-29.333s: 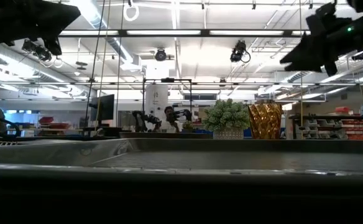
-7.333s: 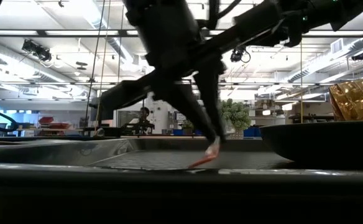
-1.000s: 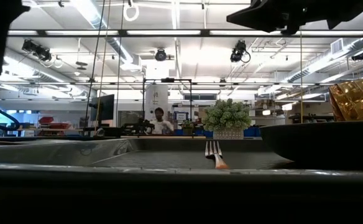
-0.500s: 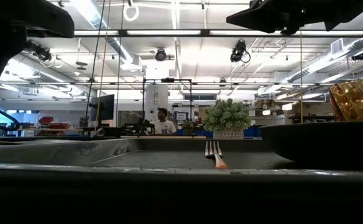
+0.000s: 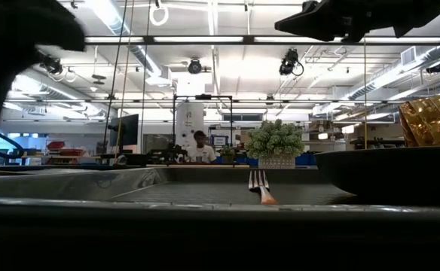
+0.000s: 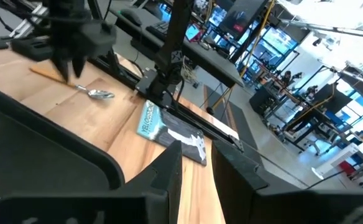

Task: Pick and place plate/cup/fork/spoon on tray
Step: Put the light orange on the black tray spoon to the left of the orange fork

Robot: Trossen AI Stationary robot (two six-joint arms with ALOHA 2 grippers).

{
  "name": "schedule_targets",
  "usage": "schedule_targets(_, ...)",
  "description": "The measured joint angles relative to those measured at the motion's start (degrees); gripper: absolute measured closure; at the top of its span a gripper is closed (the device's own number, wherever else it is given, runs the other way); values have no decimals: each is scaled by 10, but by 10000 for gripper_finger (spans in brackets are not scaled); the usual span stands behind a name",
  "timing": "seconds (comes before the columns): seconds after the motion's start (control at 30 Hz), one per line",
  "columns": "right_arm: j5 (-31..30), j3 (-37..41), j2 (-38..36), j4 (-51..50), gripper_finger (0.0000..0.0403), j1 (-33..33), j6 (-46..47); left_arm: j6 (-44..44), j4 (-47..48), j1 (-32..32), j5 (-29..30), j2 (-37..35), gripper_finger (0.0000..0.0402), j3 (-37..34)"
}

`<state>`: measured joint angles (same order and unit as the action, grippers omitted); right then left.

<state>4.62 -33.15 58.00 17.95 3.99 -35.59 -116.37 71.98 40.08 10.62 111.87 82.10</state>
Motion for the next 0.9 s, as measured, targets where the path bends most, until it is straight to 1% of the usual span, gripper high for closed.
schedule_targets(0.1,0,0,0,-7,309,0,0,-53,47,28,2,-4,276,0)
schedule_targets(0.2,0,0,0,-8,309,0,-1,-122,67,68,3,-18,285,0)
schedule_targets(0.23,0,0,0,-5,309,0,-2,-129,65,79,-1,-21,288,0)
schedule_targets(0.33,9,0,0,5,309,0,-1,-138,57,90,-50,-24,296,0)
schedule_targets(0.47,17,0,0,8,309,0,5,-135,60,76,-42,-25,309,0)
schedule_targets(0.6,29,0,0,8,309,-1,8,-135,99,73,-40,-28,326,-3)
schedule_targets(0.67,30,0,0,8,309,-1,6,-135,77,73,-40,-43,336,-28)
schedule_targets(0.73,30,0,0,7,309,-1,4,-136,29,70,-39,-64,344,-73)
schedule_targets(0.83,30,0,0,7,309,0,0,-137,-69,60,-39,-104,350,-160)
schedule_targets(0.9,30,0,0,7,309,-1,-1,-138,-155,49,-39,-131,350,-213)
